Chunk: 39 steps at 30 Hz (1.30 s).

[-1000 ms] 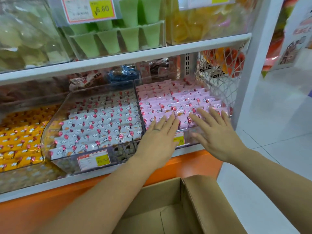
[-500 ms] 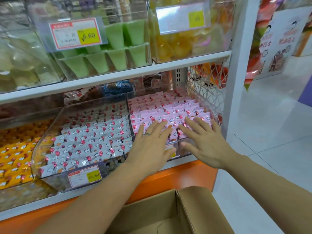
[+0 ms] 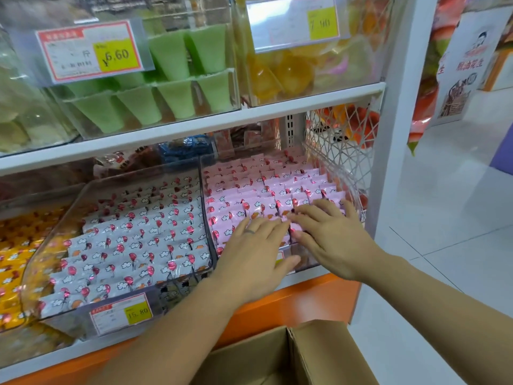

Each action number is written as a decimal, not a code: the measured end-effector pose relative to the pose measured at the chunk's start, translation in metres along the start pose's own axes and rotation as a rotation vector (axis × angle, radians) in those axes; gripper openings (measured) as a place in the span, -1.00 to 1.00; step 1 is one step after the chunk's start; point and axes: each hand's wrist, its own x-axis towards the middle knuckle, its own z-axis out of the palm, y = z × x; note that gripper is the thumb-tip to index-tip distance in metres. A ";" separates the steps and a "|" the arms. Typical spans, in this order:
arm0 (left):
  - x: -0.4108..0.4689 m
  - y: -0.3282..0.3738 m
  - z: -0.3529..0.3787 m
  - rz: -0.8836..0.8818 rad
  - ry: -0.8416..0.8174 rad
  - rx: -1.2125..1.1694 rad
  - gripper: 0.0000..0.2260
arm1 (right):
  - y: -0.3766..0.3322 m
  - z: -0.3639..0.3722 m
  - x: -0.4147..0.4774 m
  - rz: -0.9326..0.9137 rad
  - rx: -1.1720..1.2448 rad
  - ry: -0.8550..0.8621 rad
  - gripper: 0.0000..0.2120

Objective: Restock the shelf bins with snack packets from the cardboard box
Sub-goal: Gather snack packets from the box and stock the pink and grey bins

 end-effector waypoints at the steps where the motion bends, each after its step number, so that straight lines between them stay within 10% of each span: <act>1: -0.001 -0.001 -0.001 0.004 -0.030 0.003 -0.42 | -0.001 -0.001 -0.002 0.000 0.001 0.013 -0.40; 8: 0.010 -0.009 -0.008 0.028 -0.199 0.052 -0.37 | -0.005 -0.012 0.018 0.145 0.105 -0.152 -0.55; 13: -0.018 -0.005 -0.010 -0.030 -0.109 0.050 -0.39 | -0.023 -0.017 -0.007 -0.015 -0.058 0.094 -0.53; 21: -0.015 0.000 0.002 -0.089 -0.155 0.116 -0.32 | -0.015 -0.006 -0.001 -0.043 -0.024 -0.219 -0.19; 29: -0.022 0.000 -0.020 -0.060 -0.289 0.028 -0.33 | -0.021 -0.018 -0.012 -0.065 -0.010 -0.254 -0.29; 34: 0.000 -0.019 -0.043 -0.097 -0.047 -0.012 -0.51 | -0.013 -0.036 0.019 0.009 0.002 -0.150 -0.34; 39: 0.023 -0.020 -0.034 -0.214 -0.340 0.069 -0.39 | -0.016 -0.020 0.046 0.064 0.025 -0.312 -0.45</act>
